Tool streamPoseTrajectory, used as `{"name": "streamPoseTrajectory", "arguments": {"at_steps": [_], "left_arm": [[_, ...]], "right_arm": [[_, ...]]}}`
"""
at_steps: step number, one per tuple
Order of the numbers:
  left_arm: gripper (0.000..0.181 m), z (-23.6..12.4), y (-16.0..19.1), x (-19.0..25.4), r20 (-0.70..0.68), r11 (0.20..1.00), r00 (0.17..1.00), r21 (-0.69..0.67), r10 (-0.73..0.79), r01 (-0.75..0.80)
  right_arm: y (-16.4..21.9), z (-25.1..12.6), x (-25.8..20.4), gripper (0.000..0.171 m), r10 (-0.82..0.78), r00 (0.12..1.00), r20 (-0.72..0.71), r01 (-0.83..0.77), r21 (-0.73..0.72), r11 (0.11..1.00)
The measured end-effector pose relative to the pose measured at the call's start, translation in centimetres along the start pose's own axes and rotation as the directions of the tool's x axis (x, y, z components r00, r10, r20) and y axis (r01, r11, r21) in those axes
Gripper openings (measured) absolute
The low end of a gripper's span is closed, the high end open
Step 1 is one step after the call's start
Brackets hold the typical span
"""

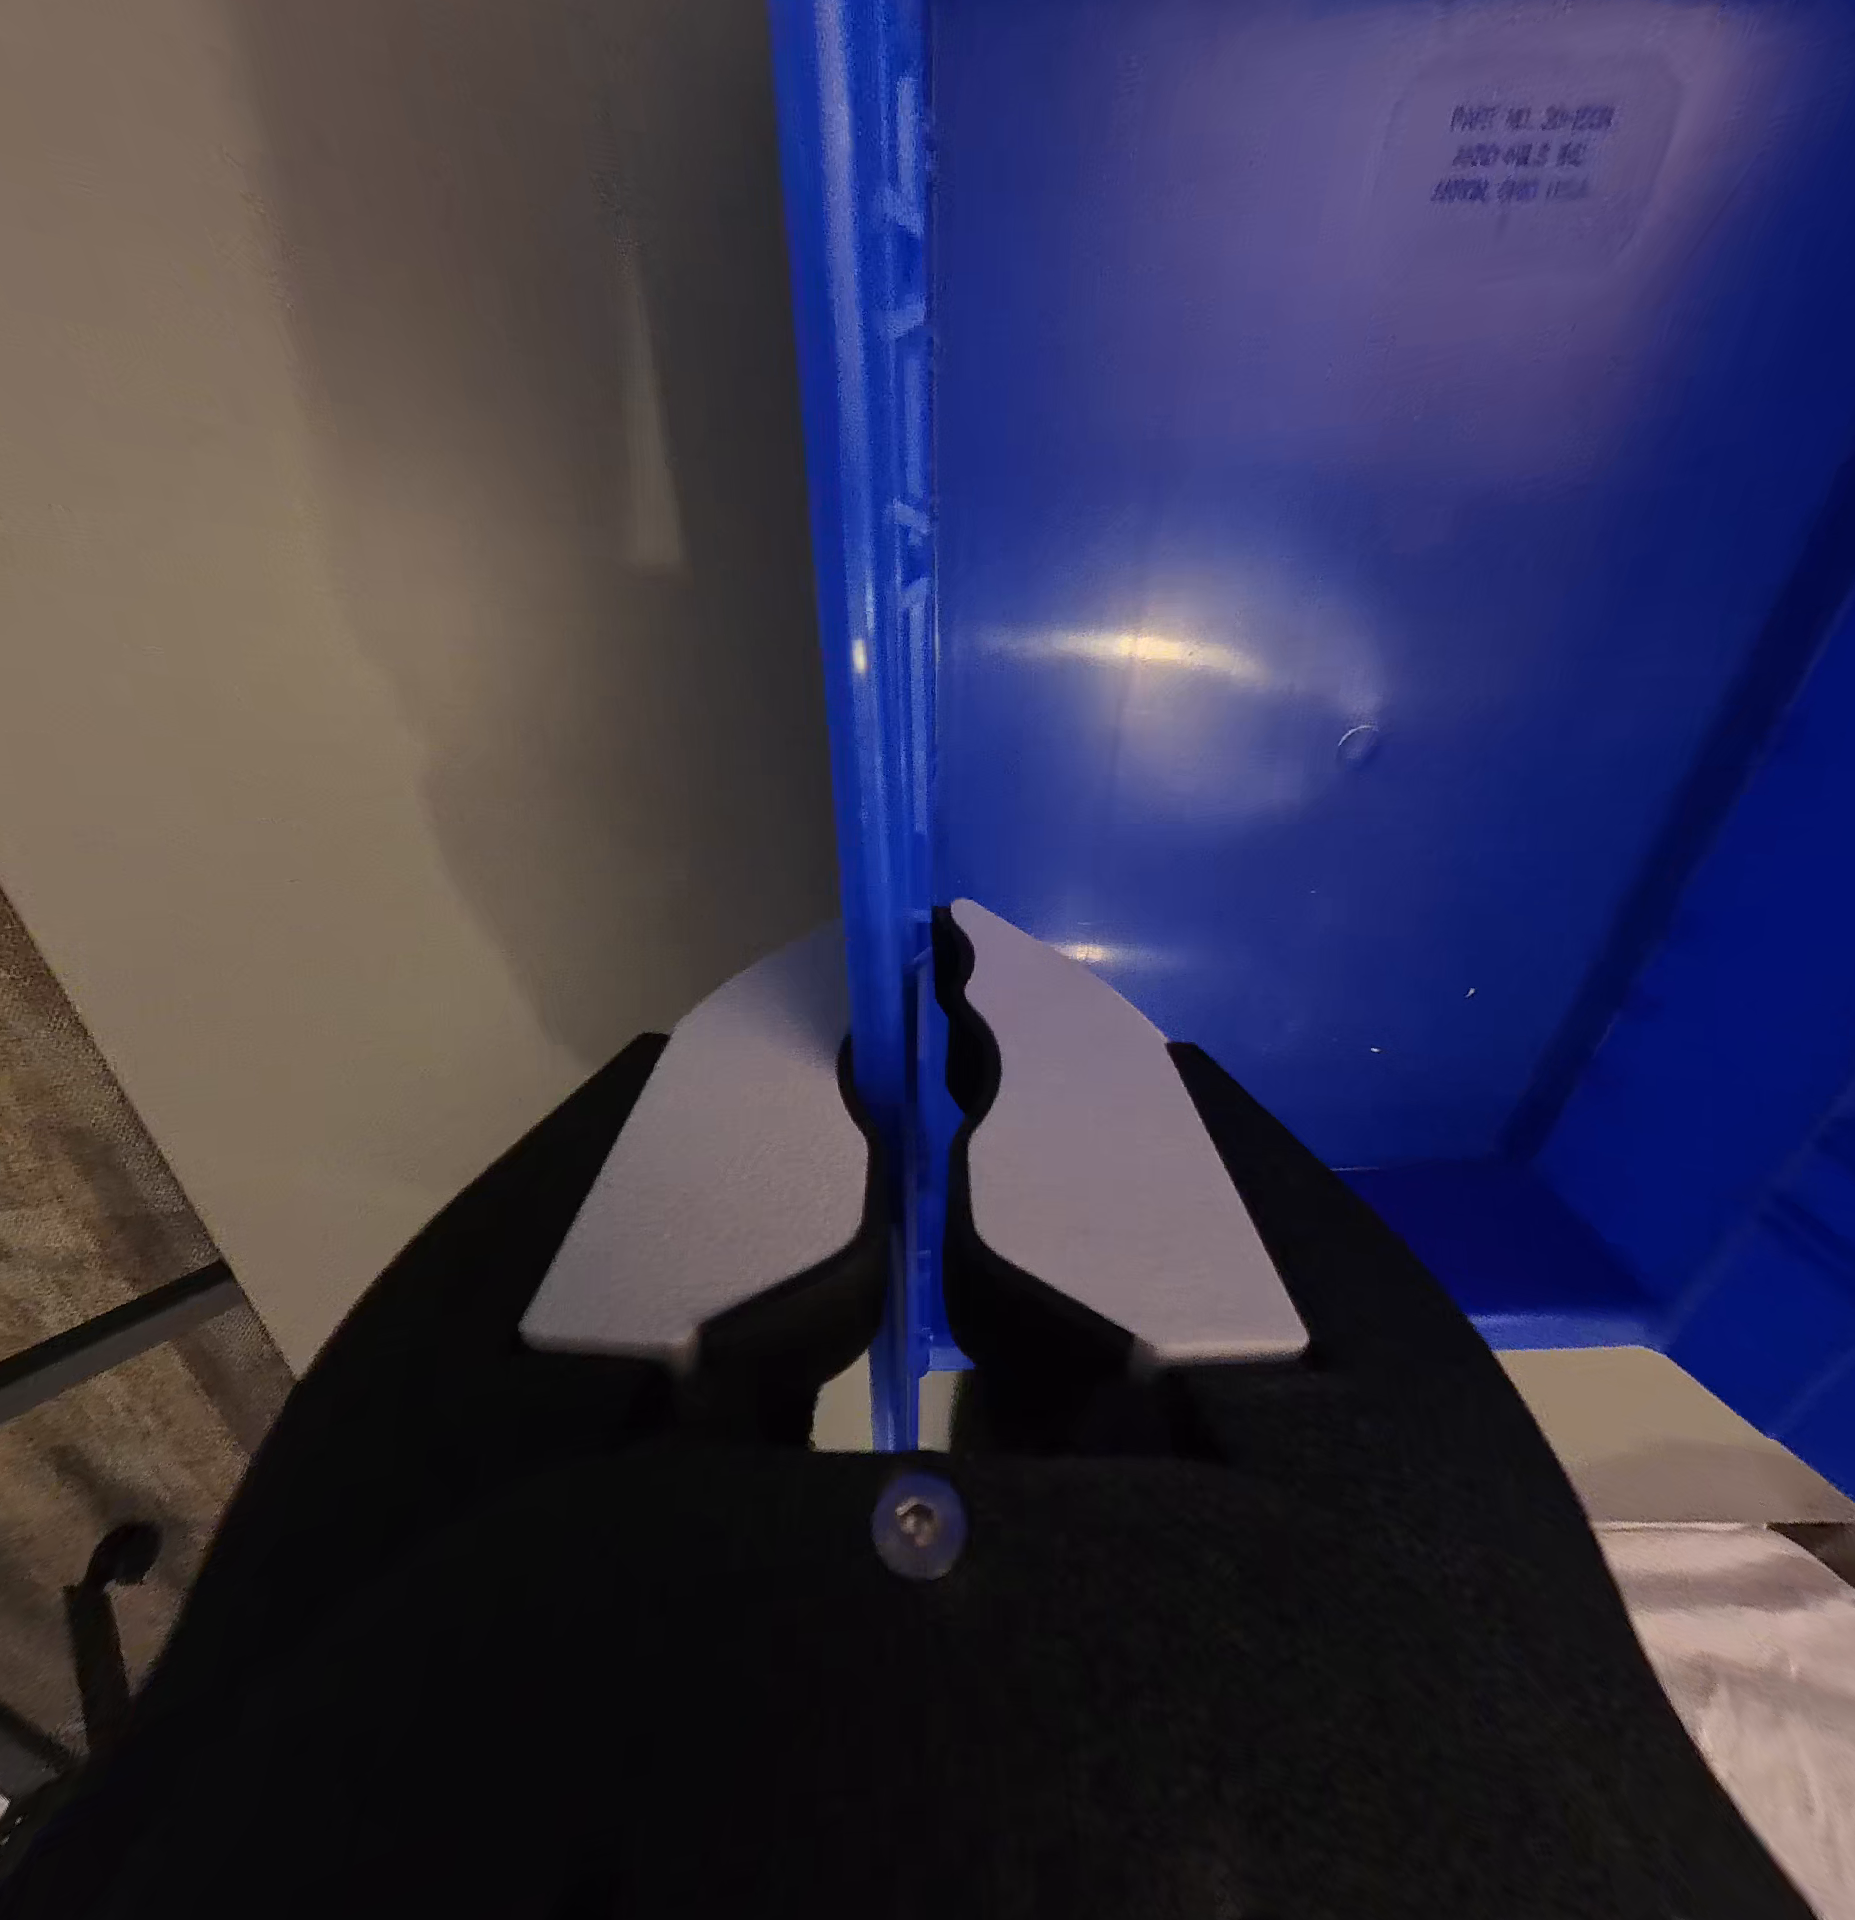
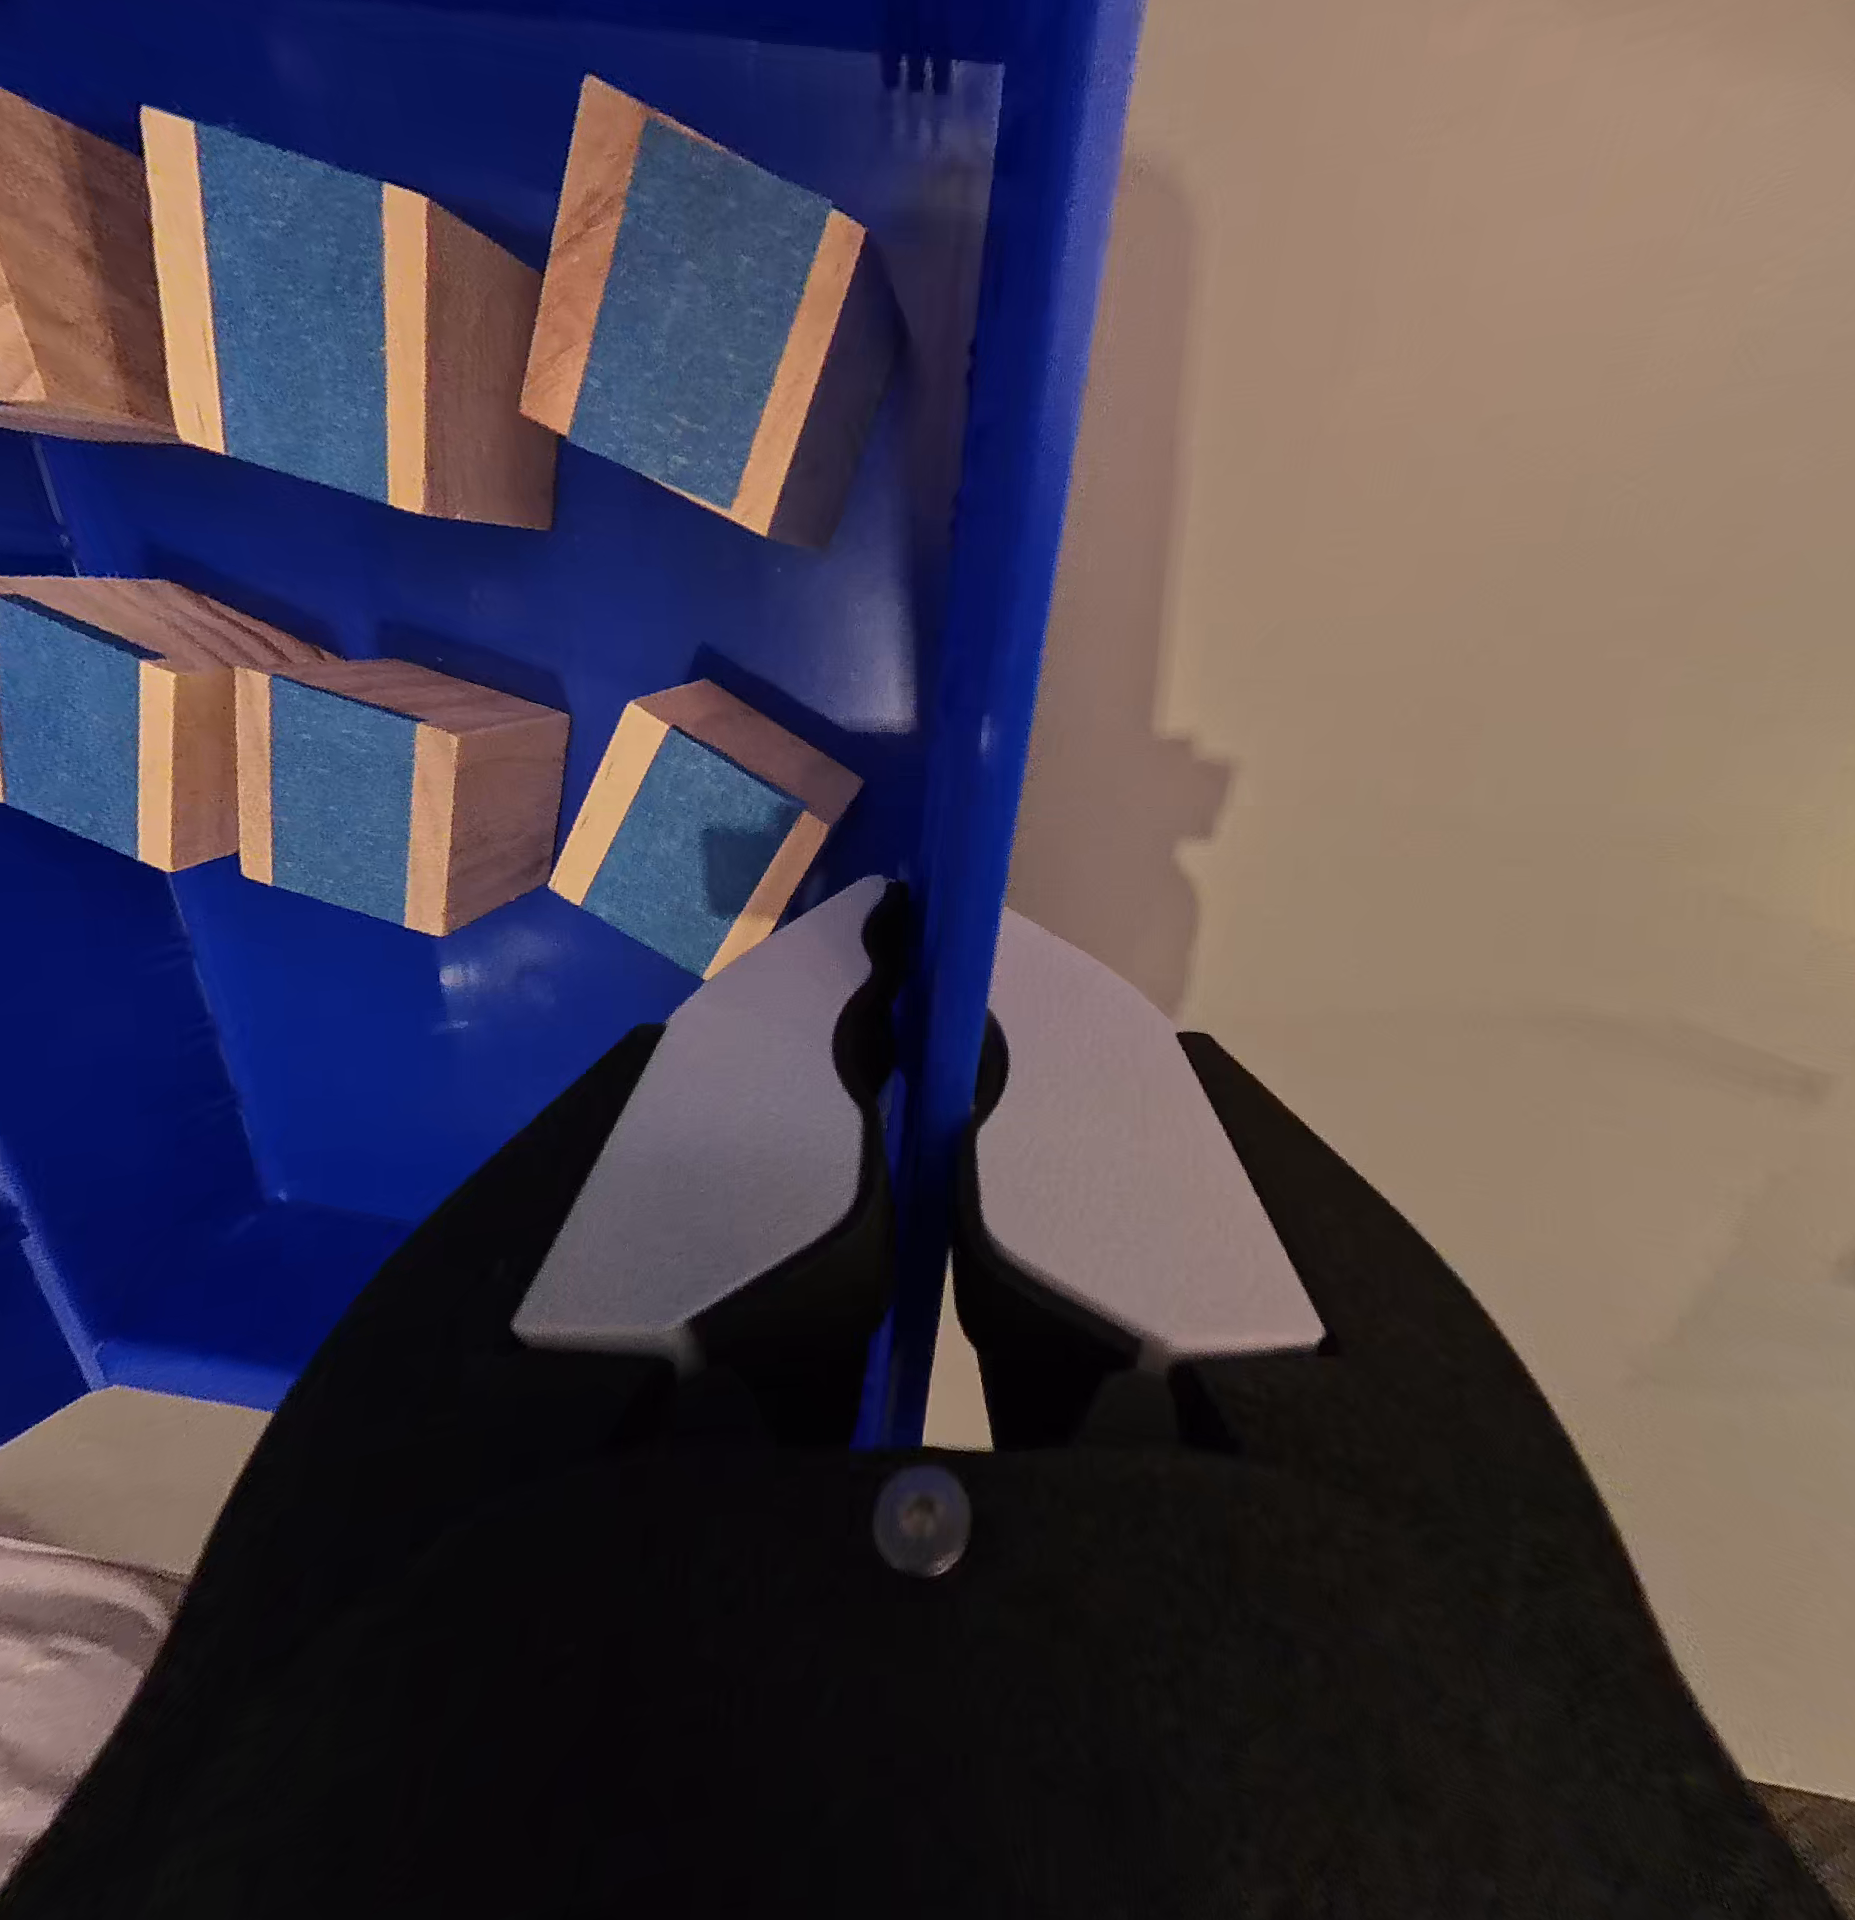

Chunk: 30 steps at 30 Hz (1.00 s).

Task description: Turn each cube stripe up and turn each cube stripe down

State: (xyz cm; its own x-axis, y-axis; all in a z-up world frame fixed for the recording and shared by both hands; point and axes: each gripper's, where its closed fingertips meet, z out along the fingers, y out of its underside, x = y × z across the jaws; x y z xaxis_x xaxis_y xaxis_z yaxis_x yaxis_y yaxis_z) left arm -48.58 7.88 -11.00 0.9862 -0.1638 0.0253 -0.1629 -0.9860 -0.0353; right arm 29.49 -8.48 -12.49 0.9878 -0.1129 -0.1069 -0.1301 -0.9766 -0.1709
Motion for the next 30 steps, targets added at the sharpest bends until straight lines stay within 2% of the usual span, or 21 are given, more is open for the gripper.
{"name": "streamPoseTrajectory", "arguments": {"at_steps": [9, 12, 19, 25, 30], "left_arm": [[0.007, 0.4, -0.1, 10.2, -0.029, 0.982, 0.983, -0.037, 0.183, -0.184], [0.012, 0.5, 0.2, 13.9, 0.001, 0.955, 0.955, -0.034, 0.295, -0.295], [0.023, 0.8, 0.7, 21.1, 0.036, 0.875, 0.875, 0.029, 0.482, -0.483], [0.028, 0.9, 1.2, 24.3, 0.001, 0.845, 0.848, 0.074, 0.531, -0.529], [0.047, 0.9, 2.4, 25.1, -0.027, 0.840, 0.840, 0.043, 0.542, -0.541]], "right_arm": [[-1.2, 0.7, -4.7, 0.007, -0.055, 0.998, 0.005, 0.055, -0.019, 0.998], [-1.2, 0.8, -5.7, 0.010, -0.078, 0.997, -0.006, 0.078, -0.045, 0.996], [-3.7, 1.4, -5.5, 0.018, -0.147, 0.985, -0.089, 0.149, 0.019, 0.989], [-3.6, 1.5, -5.8, 0.014, -0.171, 0.984, -0.041, 0.172, 0.021, 0.985], [-3.9, 1.5, -5.4, 0.021, -0.282, 0.953, -0.109, 0.287, 0.038, 0.957]]}}
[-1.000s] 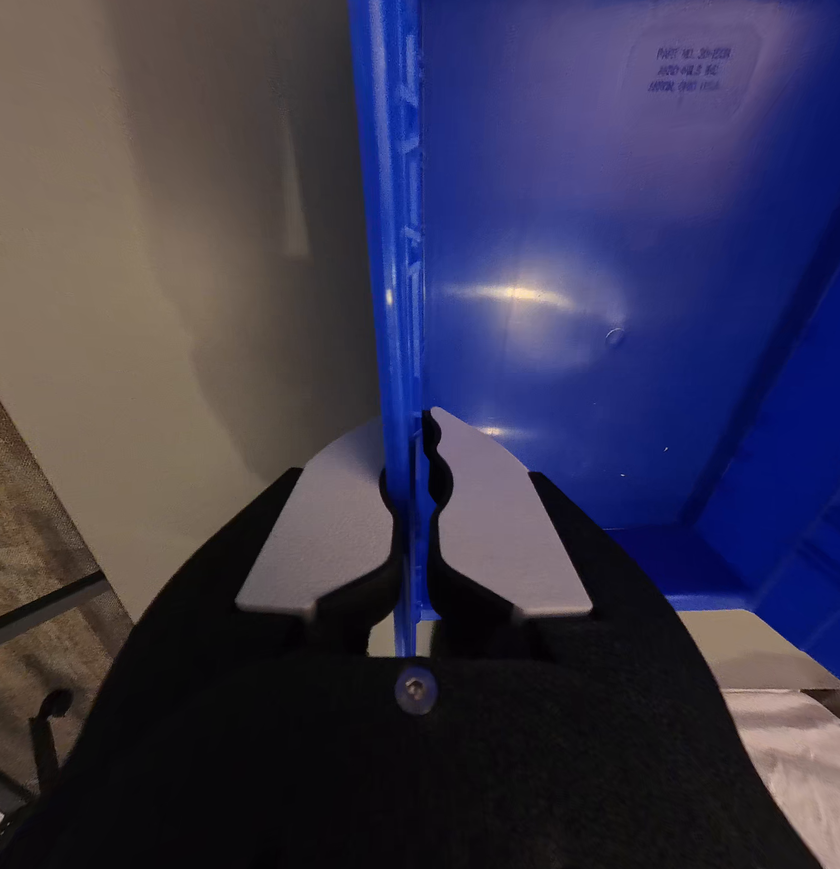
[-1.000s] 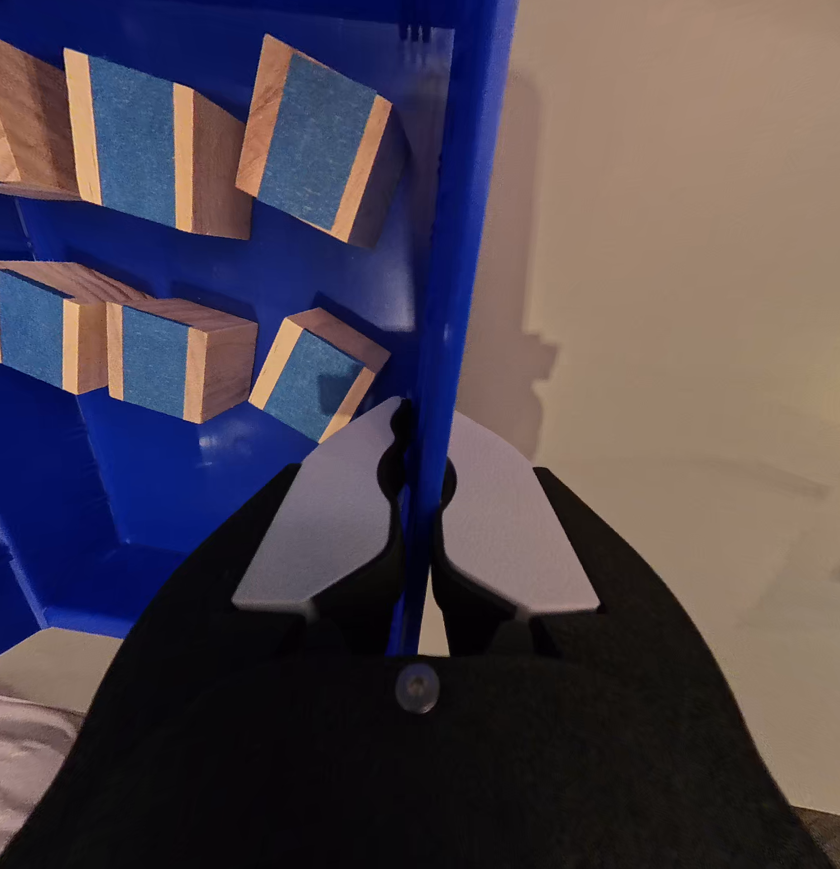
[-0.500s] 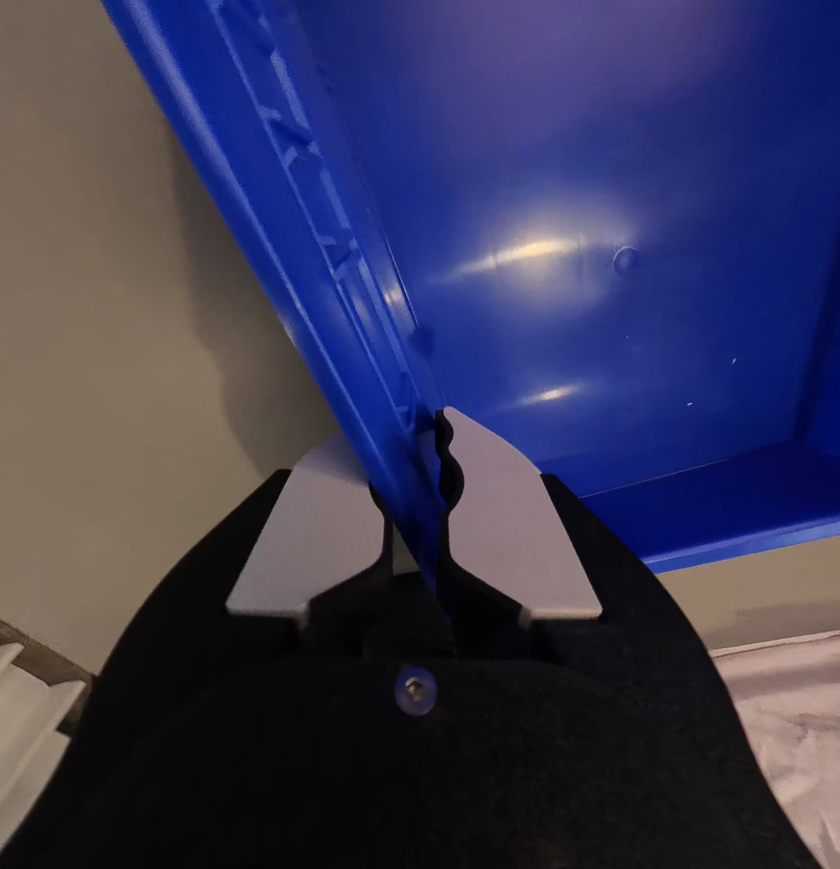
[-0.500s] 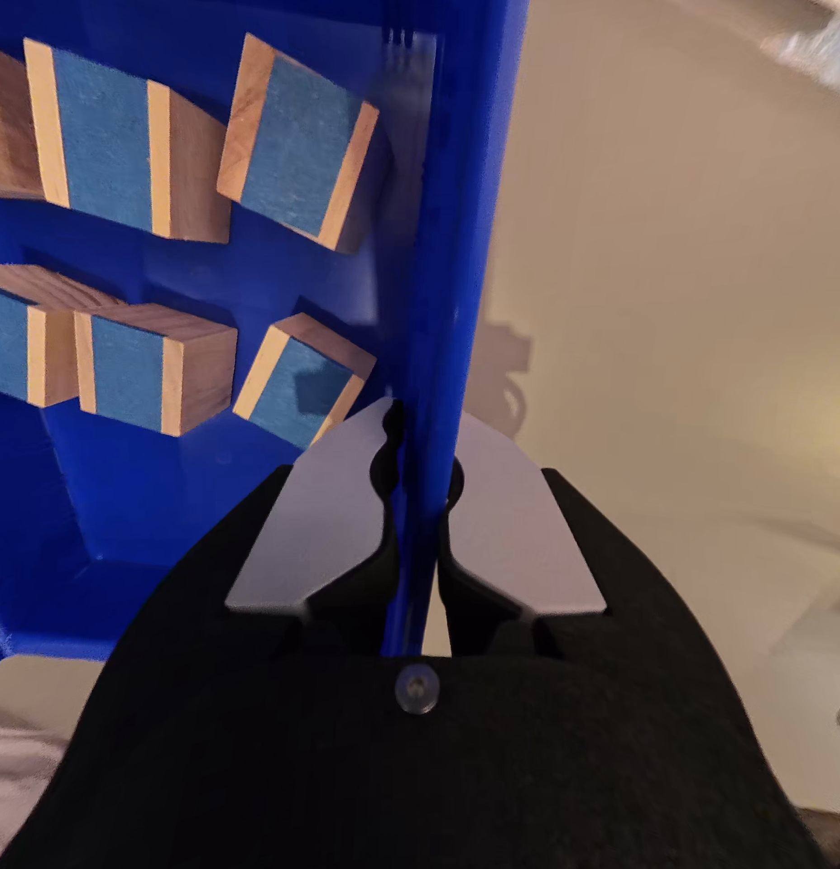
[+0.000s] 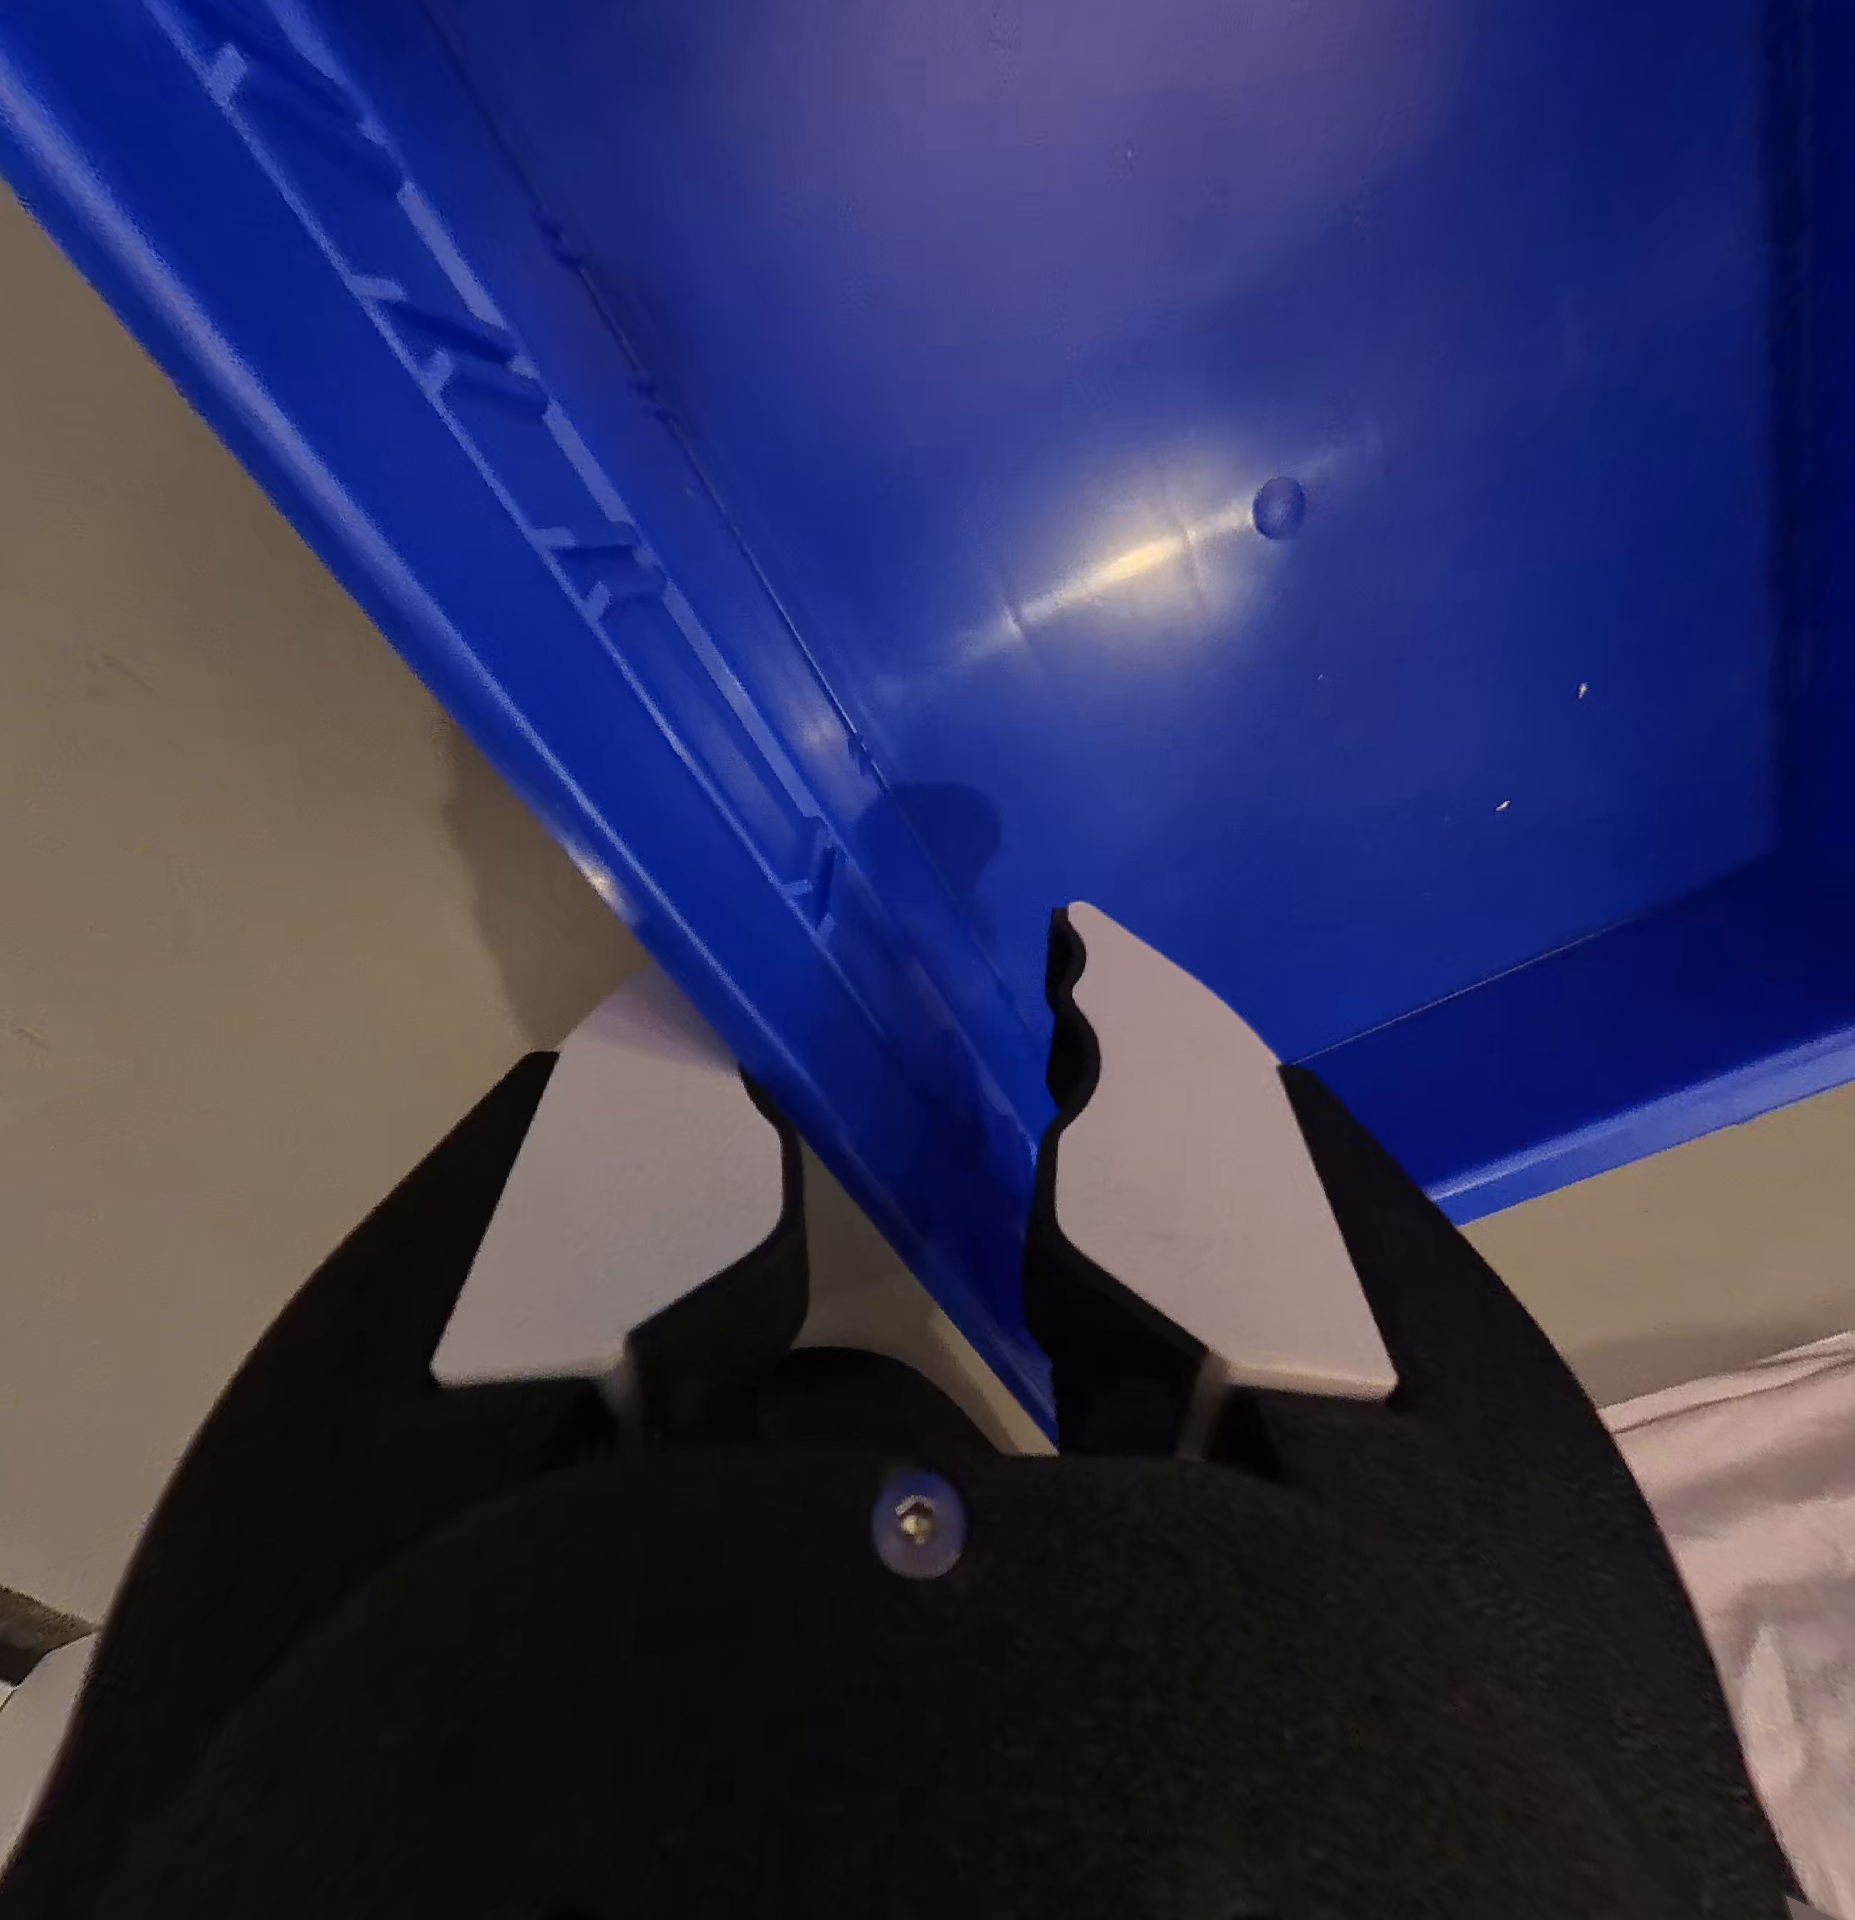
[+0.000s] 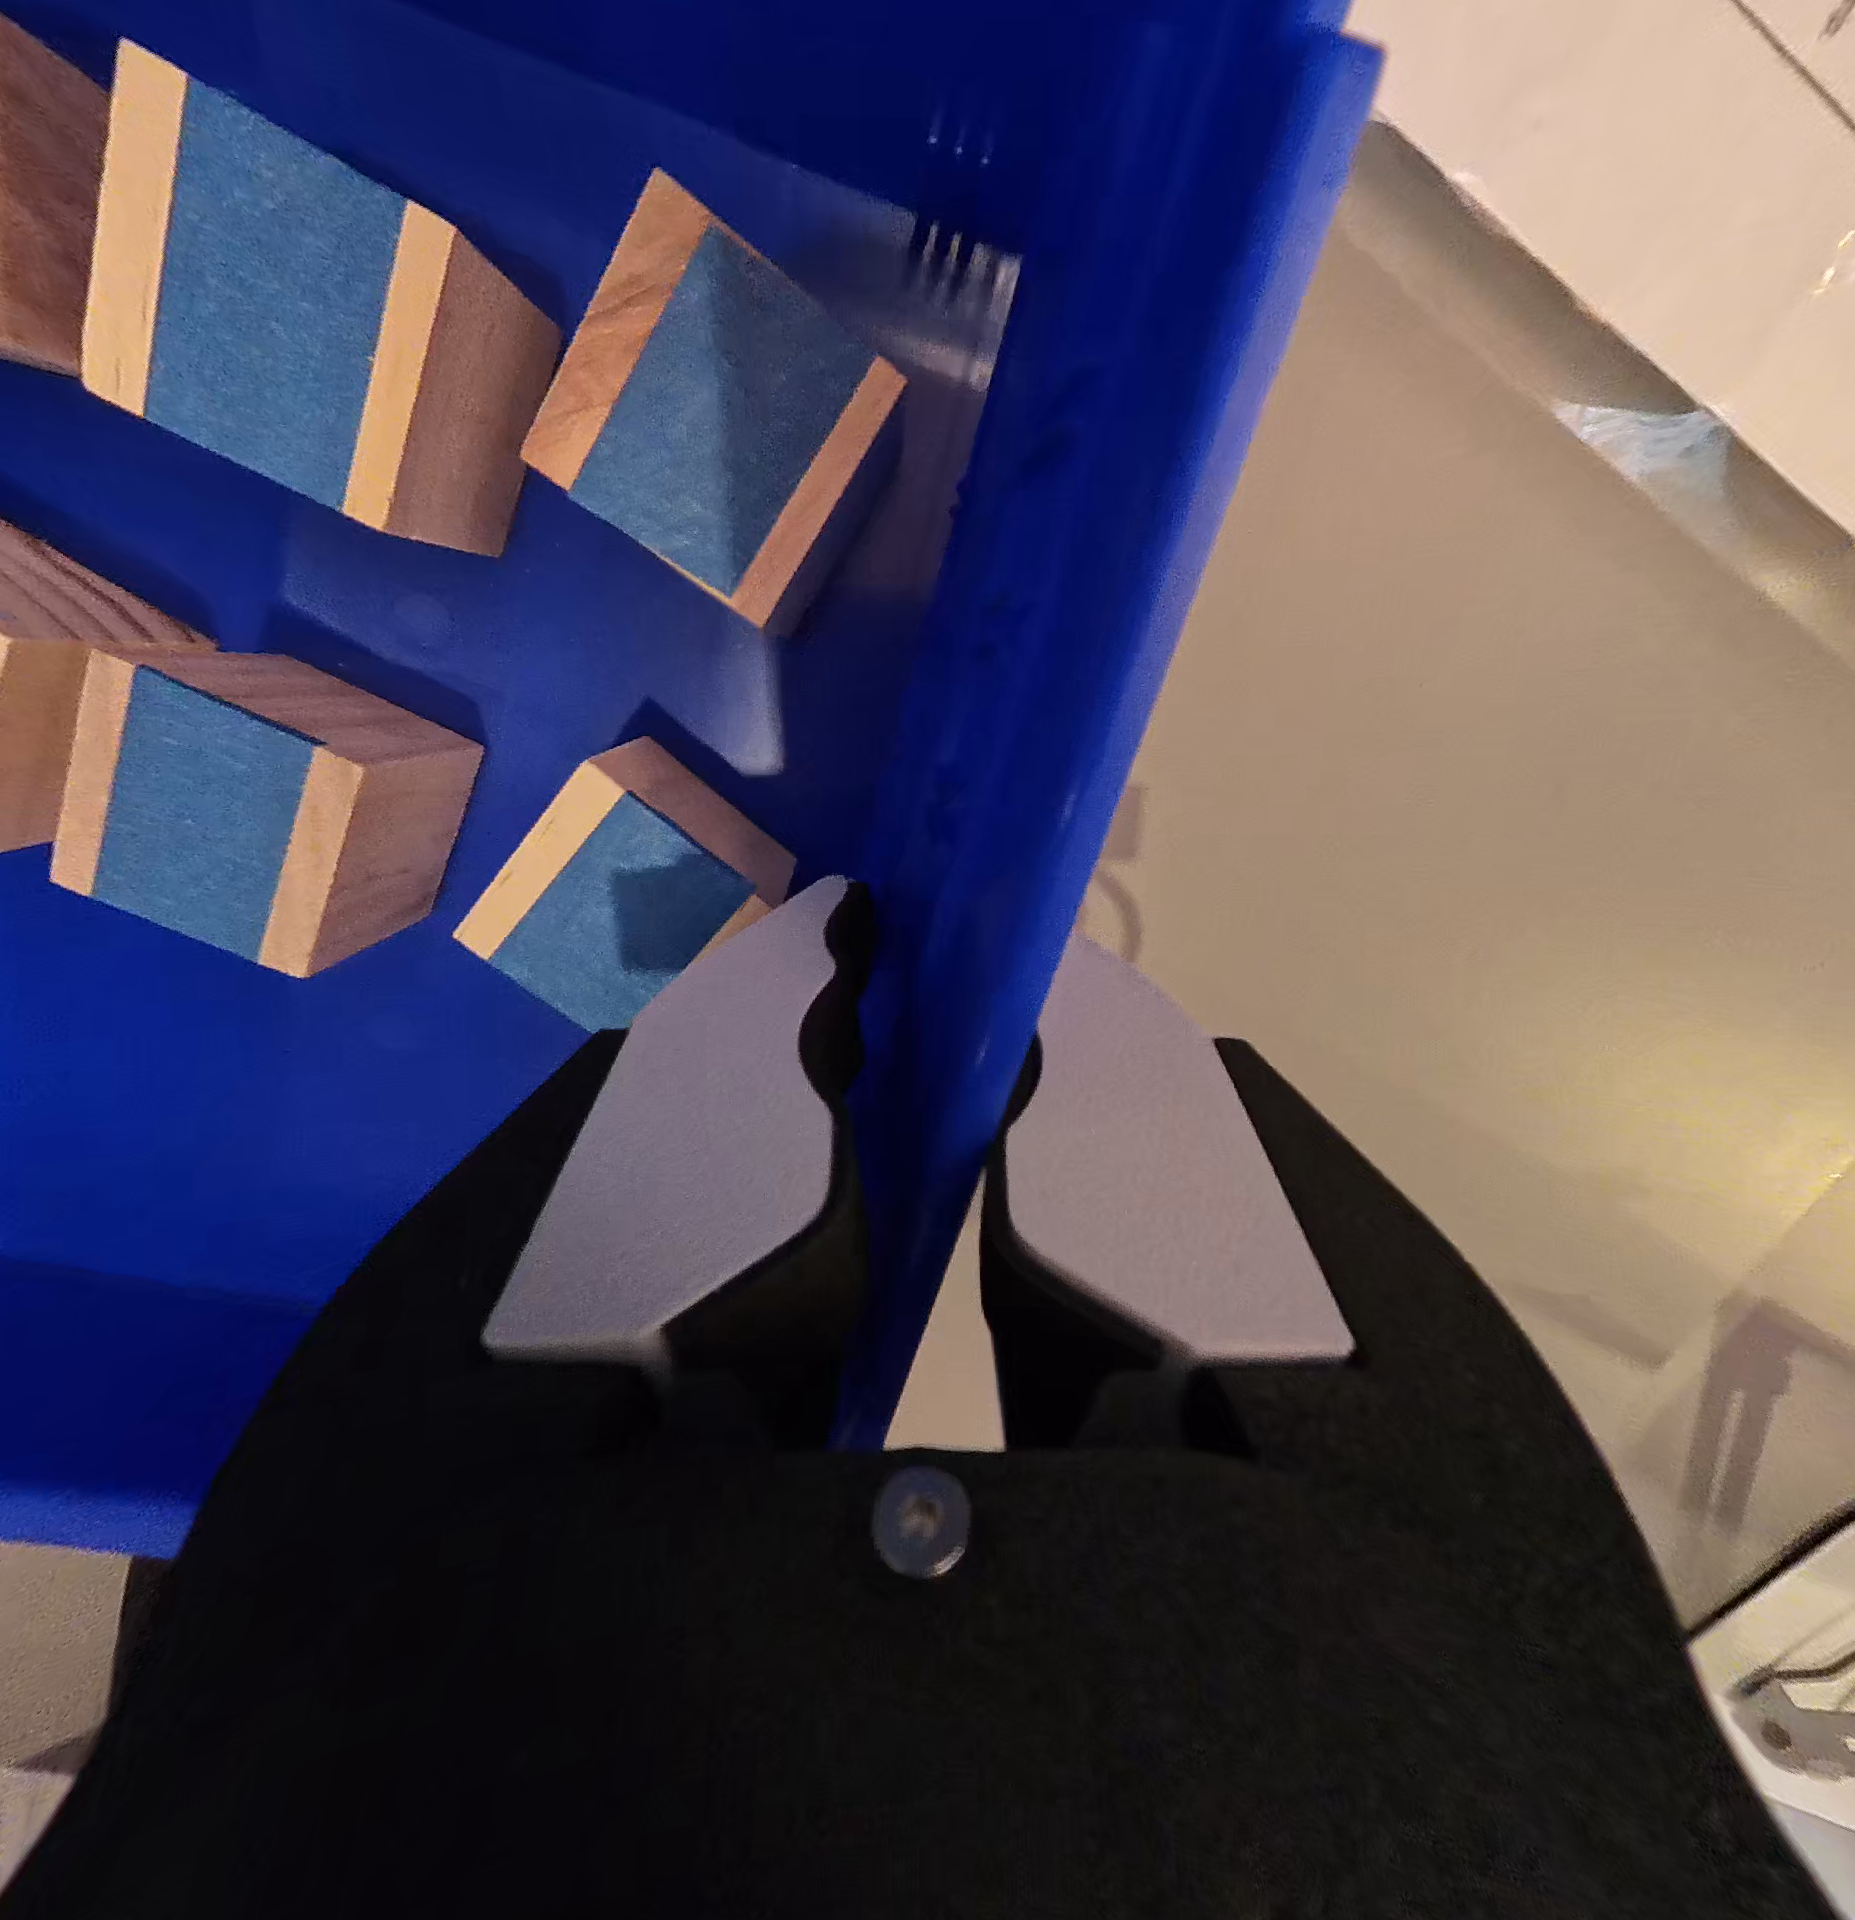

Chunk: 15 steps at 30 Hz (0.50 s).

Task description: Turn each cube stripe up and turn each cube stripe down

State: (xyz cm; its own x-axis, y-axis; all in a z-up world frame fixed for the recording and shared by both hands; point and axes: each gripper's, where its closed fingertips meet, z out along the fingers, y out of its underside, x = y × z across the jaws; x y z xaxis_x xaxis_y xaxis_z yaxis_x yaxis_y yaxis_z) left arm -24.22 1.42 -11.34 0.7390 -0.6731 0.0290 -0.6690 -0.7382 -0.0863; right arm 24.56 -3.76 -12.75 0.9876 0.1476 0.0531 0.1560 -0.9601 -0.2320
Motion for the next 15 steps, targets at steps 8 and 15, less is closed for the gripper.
{"name": "streamPoseTrajectory", "arguments": {"at_steps": [8, 15], "left_arm": [[0.049, -1.5, 0.5, 1.7, -0.146, 0.999, 0.988, 0.021, 0.052, -0.050], [0.047, -6.1, 1.4, 0.1, -0.197, 0.989, 0.979, 0.148, 0.057, -0.028]], "right_arm": [[-0.2, 0.5, -0.2, 0.016, 0.057, 0.998, 0.028, -0.057, 0.018, 0.998], [-0.3, 0.5, -0.9, 0.008, 0.125, 0.981, 0.147, -0.131, 0.027, 0.991]]}}
